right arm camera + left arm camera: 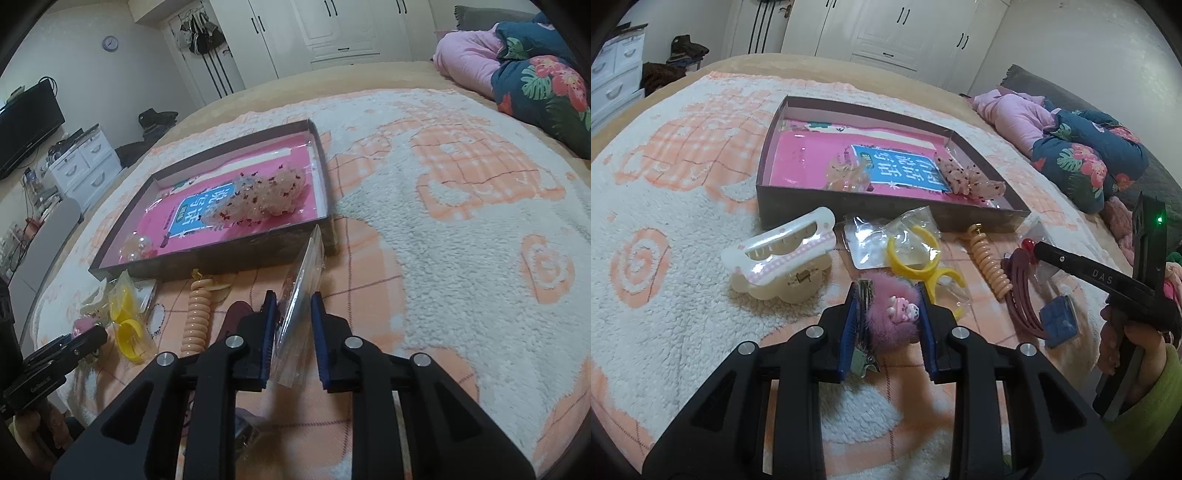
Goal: Organize jewelry
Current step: 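Grasp the pink fluffy clip with the left tool while the right tool grasps a clear bag, then lower the pink fluffy clip into the box and open the left tool while the right tool places the bag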
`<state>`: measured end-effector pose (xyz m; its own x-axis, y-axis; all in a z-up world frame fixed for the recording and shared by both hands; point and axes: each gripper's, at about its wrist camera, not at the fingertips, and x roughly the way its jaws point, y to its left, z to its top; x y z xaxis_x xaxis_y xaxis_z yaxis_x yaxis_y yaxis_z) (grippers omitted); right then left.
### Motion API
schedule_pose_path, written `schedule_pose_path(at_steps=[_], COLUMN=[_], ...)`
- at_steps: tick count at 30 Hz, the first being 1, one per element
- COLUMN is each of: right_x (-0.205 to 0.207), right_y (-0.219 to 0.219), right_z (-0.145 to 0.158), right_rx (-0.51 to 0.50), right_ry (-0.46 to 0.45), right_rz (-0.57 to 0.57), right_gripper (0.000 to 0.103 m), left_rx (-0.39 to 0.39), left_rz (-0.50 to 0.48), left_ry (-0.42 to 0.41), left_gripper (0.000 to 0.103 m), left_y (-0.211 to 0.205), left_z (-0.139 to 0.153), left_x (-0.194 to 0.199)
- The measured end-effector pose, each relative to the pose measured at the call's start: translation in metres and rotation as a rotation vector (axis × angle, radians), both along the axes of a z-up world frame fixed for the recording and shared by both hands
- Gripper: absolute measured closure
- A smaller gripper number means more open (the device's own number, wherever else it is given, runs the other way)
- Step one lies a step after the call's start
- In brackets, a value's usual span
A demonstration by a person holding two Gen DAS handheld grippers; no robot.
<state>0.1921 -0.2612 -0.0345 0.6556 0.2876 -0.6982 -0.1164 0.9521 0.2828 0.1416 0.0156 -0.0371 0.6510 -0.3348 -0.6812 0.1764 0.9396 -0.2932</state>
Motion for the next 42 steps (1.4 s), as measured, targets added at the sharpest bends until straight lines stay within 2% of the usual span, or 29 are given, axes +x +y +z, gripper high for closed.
schedule_pose_path(at_steps=[11,20,32,42], right_x=[-0.025,-0.033,-0.015,0.021], right_y=[-0.011,0.001,0.038,0.062], right_z=[0.014,0.033,0.053,0.059], right_rx=[-0.025,-0.033,-0.029,-0.022], right_ry=[-0.056,-0.104,-0.144,-0.144], right_rz=[-0.016,0.040,0.139,0.195], right_gripper=[0.084,0.084,0.084,0.084], left_rx=[-0.014,-0.011,-0.043,-0.066], left_rz=[-0.010,0.017,0.116,0.172], left_ry=[-0.037,-0.089,-0.113,-0.121], left_gripper=[0.082,0.082,0.082,0.082], left_y=[-0.005,-0.001,0.033,0.052], left_z=[0.014,0.034,0.048,0.050], left_x=[-0.014,-0.008,0.018,0.055])
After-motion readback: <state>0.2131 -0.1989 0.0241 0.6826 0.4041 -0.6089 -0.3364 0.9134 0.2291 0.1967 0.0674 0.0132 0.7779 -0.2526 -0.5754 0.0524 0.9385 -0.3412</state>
